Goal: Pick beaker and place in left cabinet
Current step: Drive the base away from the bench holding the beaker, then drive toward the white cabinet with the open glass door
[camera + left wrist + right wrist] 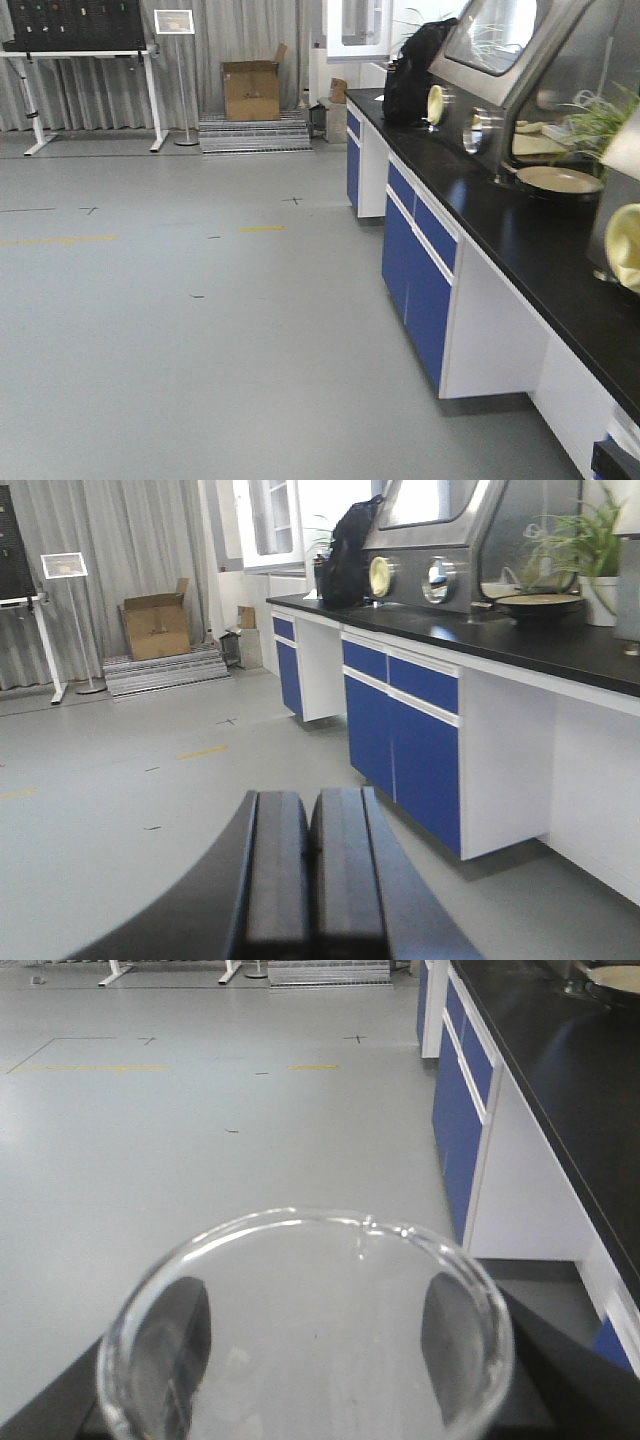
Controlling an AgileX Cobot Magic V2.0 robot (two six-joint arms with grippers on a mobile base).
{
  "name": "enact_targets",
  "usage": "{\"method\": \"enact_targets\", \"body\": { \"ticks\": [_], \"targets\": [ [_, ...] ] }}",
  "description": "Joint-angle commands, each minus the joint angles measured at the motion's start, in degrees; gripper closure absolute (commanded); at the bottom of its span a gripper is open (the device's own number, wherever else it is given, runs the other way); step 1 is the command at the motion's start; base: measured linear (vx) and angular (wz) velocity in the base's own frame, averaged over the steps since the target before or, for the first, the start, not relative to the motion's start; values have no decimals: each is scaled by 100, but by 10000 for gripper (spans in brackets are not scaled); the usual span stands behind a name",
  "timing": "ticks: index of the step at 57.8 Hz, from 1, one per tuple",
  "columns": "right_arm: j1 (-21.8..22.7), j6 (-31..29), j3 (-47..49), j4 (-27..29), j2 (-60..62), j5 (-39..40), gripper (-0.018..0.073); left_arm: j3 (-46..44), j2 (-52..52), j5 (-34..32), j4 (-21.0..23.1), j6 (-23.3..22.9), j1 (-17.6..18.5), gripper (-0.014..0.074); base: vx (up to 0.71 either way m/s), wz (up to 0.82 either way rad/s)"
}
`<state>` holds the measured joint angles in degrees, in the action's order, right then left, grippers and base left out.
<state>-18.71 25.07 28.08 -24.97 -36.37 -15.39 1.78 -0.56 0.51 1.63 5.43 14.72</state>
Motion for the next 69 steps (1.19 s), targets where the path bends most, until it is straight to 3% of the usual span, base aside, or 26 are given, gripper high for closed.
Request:
{"method": "enact_targets", "body": {
  "ticks": [1,69],
  "targets": [
    [9,-13,175,-89,10,420,565,94,-108,-480,47,-20,24,595,46,16],
    [9,-13,175,-89,10,420,565,94,-108,-480,47,-20,24,595,64,19]
  ]
}}
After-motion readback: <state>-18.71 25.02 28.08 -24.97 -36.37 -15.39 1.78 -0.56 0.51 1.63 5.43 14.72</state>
